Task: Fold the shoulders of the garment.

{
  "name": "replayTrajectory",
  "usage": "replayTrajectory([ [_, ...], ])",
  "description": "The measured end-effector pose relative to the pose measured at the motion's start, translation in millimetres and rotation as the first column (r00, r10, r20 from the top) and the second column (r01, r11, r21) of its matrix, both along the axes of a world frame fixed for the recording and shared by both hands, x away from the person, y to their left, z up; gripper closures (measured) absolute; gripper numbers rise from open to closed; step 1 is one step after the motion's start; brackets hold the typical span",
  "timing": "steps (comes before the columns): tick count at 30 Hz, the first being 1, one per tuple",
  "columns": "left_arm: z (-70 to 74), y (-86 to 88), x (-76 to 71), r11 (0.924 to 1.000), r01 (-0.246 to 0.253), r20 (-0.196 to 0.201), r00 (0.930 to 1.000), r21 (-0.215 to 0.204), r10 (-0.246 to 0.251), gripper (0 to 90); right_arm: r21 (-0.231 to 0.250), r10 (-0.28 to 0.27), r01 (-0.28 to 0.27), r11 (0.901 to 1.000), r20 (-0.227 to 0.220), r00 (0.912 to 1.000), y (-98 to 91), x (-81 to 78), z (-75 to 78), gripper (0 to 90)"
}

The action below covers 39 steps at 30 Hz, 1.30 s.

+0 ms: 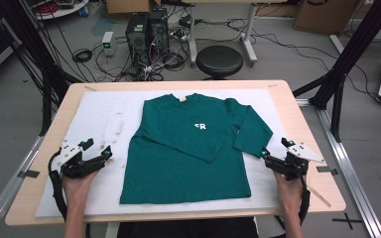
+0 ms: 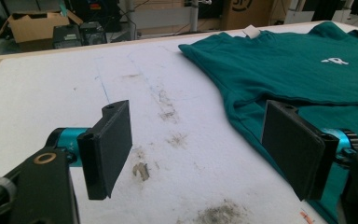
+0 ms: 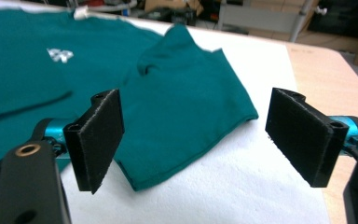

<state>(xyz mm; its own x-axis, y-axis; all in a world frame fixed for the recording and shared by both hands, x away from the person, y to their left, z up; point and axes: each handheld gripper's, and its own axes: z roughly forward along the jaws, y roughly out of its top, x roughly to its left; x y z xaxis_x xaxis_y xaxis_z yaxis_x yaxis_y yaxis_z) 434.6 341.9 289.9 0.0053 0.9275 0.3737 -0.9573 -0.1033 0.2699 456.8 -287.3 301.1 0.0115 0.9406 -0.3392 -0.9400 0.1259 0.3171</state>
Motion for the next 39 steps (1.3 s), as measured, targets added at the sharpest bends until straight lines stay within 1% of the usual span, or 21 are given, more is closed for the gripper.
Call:
replayTrajectory([
  [5,-0.1,0.1,0.1,1.0,-0.001,-0.001,1.0,0.0,0.001,25.0,0.0,0.002,-0.002,1.0,-0.041,0.9991,-0.4,-0.8,4.3,19.7],
  [6,-0.5,-0.2,0.2,1.0,-0.007,0.004,1.0,0.004,0.007,25.3,-0.035,0.059,-0.062,0.9974,-0.094,0.9939,-6.0,-1.7,8.5,20.0],
  [8,-0.7,-1.0,0.3,0.9999,-0.009,0.007,0.9999,0.006,0.009,25.6,-0.073,0.061,-0.071,0.9948,-0.127,0.99,-9.1,-4.4,11.2,21.8],
  [10,-0.6,-0.8,0.3,1.0,-0.008,0.005,1.0,0.0,0.008,26.0,-0.133,0.051,-0.071,0.9886,-0.148,0.9877,-10.2,-8.9,12.3,30.9],
  [12,-0.4,0.4,0.3,1.0,0.003,0.002,1.0,-0.002,-0.003,26.1,-0.187,-0.009,-0.022,0.9821,-0.163,0.9866,-7.5,-14.8,16.0,33.7],
  [13,-0.5,1.0,0.3,1.0,0.009,0.002,1.0,-0.003,-0.009,26.1,-0.206,-0.025,-0.013,0.9784,-0.18,0.9834,-5.9,-16.4,17.7,36.9],
  [14,-0.7,1.3,0.3,0.9999,0.012,0.003,0.9999,-0.005,-0.012,26.1,-0.241,-0.043,-0.007,0.9706,-0.202,0.9785,-3.9,-17.6,21.2,39.9],
  [15,-0.7,1.3,0.3,0.9999,0.012,0.003,0.9999,-0.005,-0.012,26.1,-0.241,-0.043,-0.007,0.9706,-0.202,0.9785,-3.9,-17.6,21.2,39.9],
  [16,-0.9,1.1,0.4,0.9999,0.012,0.007,0.9999,-0.006,-0.012,26.1,-0.27,-0.057,-0.006,0.963,-0.225,0.9726,-1.2,-18.3,24.8,40.4],
  [17,-1.0,1.0,0.3,1.0,0.009,0.007,0.9999,-0.003,-0.009,26.5,-0.301,-0.104,0.024,0.9532,-0.255,0.9613,5.1,-19.8,30.5,42.7],
  [18,-1.0,0.1,0.5,1.0,0.003,0.008,1.0,-0.003,-0.003,27.1,-0.334,-0.142,0.044,0.9416,-0.273,0.9515,10.8,-20.8,35.4,44.8],
  [19,-1.0,-0.2,0.4,1.0,0.0,0.008,1.0,-0.004,0.0,27.7,-0.35,-0.168,0.063,0.9346,-0.28,0.9452,14.8,-21.3,38.5,45.1],
  [22,-1.1,-0.3,0.4,1.0,-0.004,0.006,1.0,-0.003,0.004,28.0,-0.374,-0.236,0.115,0.9203,-0.295,0.9258,24.7,-20.1,46.1,44.0],
  [23,-1.0,-0.2,0.4,1.0,0.0,0.007,1.0,-0.005,0.0,28.1,-0.372,-0.252,0.128,0.9193,-0.306,0.9182,27.2,-19.3,48.1,43.2],
  [25,-1.3,0.3,0.3,0.9998,0.004,0.007,1.0,-0.018,-0.004,28.1,-0.37,-0.257,0.126,0.9203,-0.329,0.9088,29.5,-16.9,51.8,43.1],
  [27,-1.3,0.7,0.4,0.9998,0.01,0.008,0.9999,-0.019,-0.01,28.1,-0.37,-0.258,0.122,0.921,-0.342,0.9036,30.8,-15.6,53.0,43.4],
  [32,-1.3,-0.3,0.4,0.9998,0.0,0.008,1.0,-0.019,0.0,28.1,-0.386,-0.268,0.124,0.9141,-0.346,0.899,34.7,-13.1,56.1,46.0],
  [36,-1.4,-0.3,0.5,0.9998,0.001,0.008,1.0,-0.019,-0.001,28.1,-0.397,-0.285,0.125,0.909,-0.374,0.8824,37.6,-7.0,62.1,48.8],
  [37,-1.4,-0.3,0.5,0.9998,0.001,0.008,1.0,-0.019,-0.001,28.1,-0.397,-0.285,0.125,0.909,-0.374,0.8824,37.6,-7.0,62.1,48.8],
  [38,-1.4,-0.3,0.4,0.9999,0.0,0.009,1.0,-0.016,0.0,28.1,-0.387,-0.29,0.138,0.9117,-0.367,0.8839,38.4,-7.8,61.8,57.5],
  [39,-1.6,-0.4,0.4,0.9999,-0.002,0.01,0.9999,-0.012,0.002,28.1,-0.389,-0.288,0.136,0.9111,-0.364,0.8855,38.3,-7.8,62.2,59.6],
])
